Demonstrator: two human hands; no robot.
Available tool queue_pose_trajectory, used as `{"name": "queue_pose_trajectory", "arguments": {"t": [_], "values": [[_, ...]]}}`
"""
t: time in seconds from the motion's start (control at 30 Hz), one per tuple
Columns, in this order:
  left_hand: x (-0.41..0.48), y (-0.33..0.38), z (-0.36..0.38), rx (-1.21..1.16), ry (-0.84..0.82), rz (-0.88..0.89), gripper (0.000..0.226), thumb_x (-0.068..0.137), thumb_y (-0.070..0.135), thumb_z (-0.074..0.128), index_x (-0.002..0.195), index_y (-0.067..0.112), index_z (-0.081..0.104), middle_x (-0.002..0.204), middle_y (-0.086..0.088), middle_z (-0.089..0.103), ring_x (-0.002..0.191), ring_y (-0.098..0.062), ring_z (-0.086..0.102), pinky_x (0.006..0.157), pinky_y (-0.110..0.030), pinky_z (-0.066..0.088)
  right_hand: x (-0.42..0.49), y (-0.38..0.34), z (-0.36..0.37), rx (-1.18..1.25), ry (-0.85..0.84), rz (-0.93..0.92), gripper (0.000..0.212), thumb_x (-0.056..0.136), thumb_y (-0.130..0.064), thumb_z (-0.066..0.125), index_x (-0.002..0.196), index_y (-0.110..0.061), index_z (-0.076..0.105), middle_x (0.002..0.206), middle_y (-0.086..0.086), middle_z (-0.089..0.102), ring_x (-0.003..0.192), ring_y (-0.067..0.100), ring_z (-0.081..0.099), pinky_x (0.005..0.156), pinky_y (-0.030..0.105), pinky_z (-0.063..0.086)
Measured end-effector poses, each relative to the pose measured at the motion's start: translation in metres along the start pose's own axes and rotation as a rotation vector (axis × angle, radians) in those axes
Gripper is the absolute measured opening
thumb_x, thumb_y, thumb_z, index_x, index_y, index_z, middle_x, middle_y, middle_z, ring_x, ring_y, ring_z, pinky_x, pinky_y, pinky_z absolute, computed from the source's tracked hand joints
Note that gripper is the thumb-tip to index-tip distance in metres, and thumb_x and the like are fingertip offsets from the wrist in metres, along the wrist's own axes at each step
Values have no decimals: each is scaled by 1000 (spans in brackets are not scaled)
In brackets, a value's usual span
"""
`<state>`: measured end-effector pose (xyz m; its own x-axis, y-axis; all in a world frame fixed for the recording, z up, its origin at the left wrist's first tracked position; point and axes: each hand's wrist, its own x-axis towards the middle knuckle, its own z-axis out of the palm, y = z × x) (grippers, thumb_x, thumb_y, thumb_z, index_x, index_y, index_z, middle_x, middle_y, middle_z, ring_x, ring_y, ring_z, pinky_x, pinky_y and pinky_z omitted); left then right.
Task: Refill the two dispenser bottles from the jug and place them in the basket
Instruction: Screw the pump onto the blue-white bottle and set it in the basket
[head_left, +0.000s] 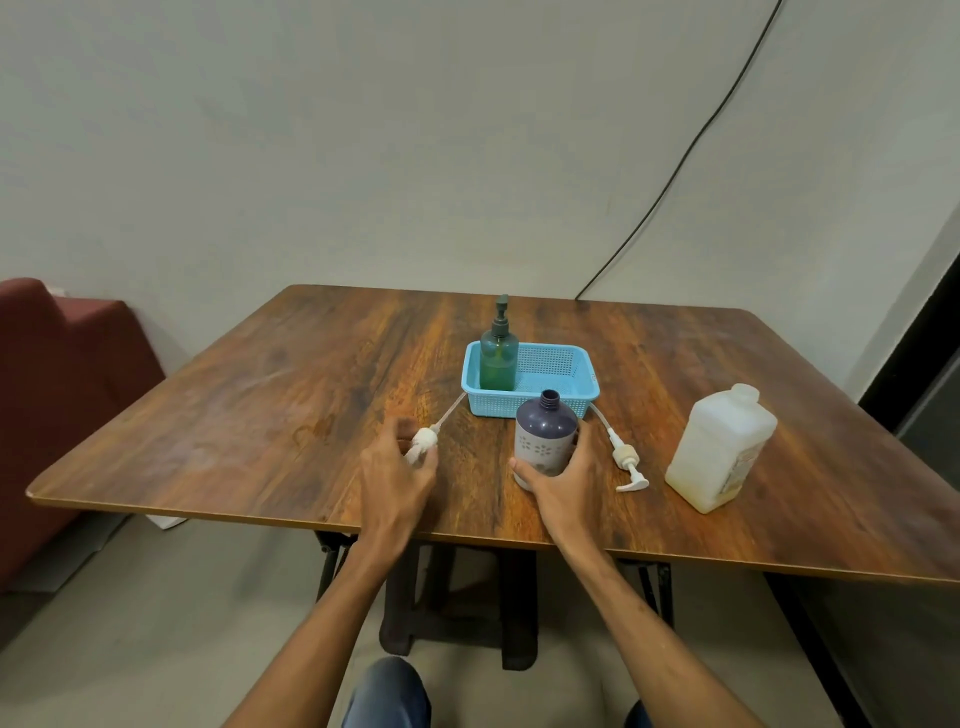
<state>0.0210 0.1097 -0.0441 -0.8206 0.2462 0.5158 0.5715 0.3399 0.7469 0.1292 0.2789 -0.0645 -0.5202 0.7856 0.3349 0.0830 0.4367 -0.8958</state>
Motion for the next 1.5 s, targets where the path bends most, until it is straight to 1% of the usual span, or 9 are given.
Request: {"name": "queue_pose_trajectory", "arguments": {"t": [0.1,0.27,0.43,0.53,0.7,0.93,1.13,1.33,1.5], "values": [[4,24,-4,-104,39,92,23,82,19,79,102,18,68,92,10,69,81,-2,64,70,-15,54,-1,-1,-1,-6,-3,6,96,67,-28,94,147,-24,41,136,-12,57,116,0,49,92,23,42],[19,66,-5,-230,84,184,29,83,20,79,109,15,68,92,5,66,80,0,61,68,-10,50,-2,-3,-2,-18,-7,2,98,68,-28,93,149,-23,39,142,-6,56,128,11,52,96,25,43],[45,102,-1,-286,96,191,25,82,24,78,102,10,72,81,0,68,71,-14,63,64,-36,58,-3,-2,-1,-44,-10,4,99,68,-31,93,150,-23,38,141,-5,56,127,14,54,96,26,45],[60,126,-3,-302,100,203,17,79,23,79,92,14,75,73,2,68,65,-15,62,61,-38,56,-3,-2,-1,-51,-5,-3,98,67,-32,93,149,-24,38,140,-6,57,126,13,54,96,25,43],[73,151,-3,-274,9,216,15,76,21,78,87,12,76,68,2,68,58,-4,57,58,-29,56,-3,-3,-2,-74,-8,-9,98,67,-33,93,148,-22,39,140,-6,56,126,12,52,96,22,39],[73,158,-2,-229,22,215,13,74,24,77,81,12,76,64,2,67,56,-4,55,57,-30,53,-5,-7,-5,-77,-14,-12,96,70,-29,92,150,-20,38,142,-5,55,130,15,52,96,20,36],[74,165,-5,-236,5,227,8,74,20,79,78,19,73,64,0,69,55,-3,55,54,-23,51,-5,-7,-4,-80,-13,-15,97,70,-30,92,150,-22,37,142,-4,55,130,16,52,97,22,39],[71,156,12,-191,-72,195,9,73,20,79,77,13,77,59,1,67,50,-2,49,48,-25,45,-5,-6,-5,-60,-18,-35,96,69,-28,93,148,-21,39,142,-5,55,130,15,52,99,23,40],[61,138,38,-103,-191,151,12,75,13,79,83,5,78,66,8,65,48,-1,53,46,-14,43,-5,-4,-5,-32,-18,-46,96,71,-28,91,149,-22,37,145,-5,52,134,15,50,102,26,42]]}}
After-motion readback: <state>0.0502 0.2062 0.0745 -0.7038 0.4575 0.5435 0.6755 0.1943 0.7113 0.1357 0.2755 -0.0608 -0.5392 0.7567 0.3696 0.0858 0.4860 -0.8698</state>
